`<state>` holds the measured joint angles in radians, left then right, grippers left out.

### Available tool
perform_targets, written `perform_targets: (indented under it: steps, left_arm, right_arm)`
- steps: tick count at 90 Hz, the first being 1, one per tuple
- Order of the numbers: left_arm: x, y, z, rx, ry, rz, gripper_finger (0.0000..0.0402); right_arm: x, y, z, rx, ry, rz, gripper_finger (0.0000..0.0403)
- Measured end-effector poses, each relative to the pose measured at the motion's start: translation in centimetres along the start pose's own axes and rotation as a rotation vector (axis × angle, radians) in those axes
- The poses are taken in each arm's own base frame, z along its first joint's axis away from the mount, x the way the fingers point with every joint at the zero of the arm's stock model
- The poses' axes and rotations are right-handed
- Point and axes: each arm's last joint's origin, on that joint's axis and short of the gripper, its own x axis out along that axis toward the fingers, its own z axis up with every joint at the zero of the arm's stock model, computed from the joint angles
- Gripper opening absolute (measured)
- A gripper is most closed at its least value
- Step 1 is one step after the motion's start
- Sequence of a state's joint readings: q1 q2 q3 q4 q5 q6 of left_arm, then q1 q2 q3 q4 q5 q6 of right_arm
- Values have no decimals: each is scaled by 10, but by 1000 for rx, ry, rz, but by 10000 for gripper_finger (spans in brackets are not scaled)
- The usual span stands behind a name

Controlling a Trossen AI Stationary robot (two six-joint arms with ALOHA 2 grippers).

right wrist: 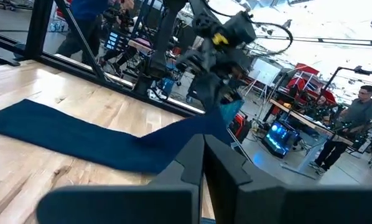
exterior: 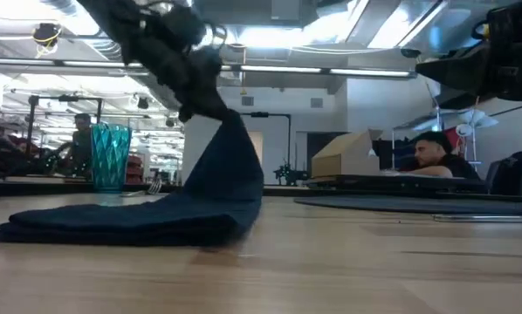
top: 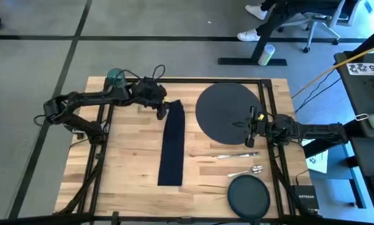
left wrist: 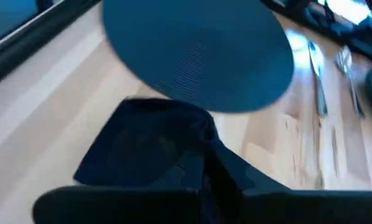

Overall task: Set table place
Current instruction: Fold the black table napkin

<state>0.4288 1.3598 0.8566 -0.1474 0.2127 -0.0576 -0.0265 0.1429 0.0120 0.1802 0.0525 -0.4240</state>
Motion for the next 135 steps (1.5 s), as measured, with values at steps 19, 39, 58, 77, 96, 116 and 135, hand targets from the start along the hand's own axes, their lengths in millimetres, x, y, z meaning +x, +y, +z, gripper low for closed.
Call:
perform_targets:
  steps: [19,39,58,77,96,116,135]
  left_arm:
    - [-9,-23,-5,165,49,25,0]
    - [-15,-28,-8,233,81,58,0]
    - [-18,-7,-6,179,84,125,0]
    - [-17,21,-10,106,123,194,0]
    - [7,37,-24,-2,216,157,1]
    - [22,40,-33,-26,279,153,42]
    - [17,49,-31,-101,260,185,108]
  right_arm:
    - [0,0,0,6,2,-4,0]
    - [0,-1,0,12,7,-17,0]
    - [0,-1,0,16,8,-17,0]
    - [0,0,0,16,8,-17,0]
    - [0,-1,0,17,11,-25,0]
    - [0,-1,-1,25,17,-39,0]
    - [0,-1,-1,25,19,-40,0]
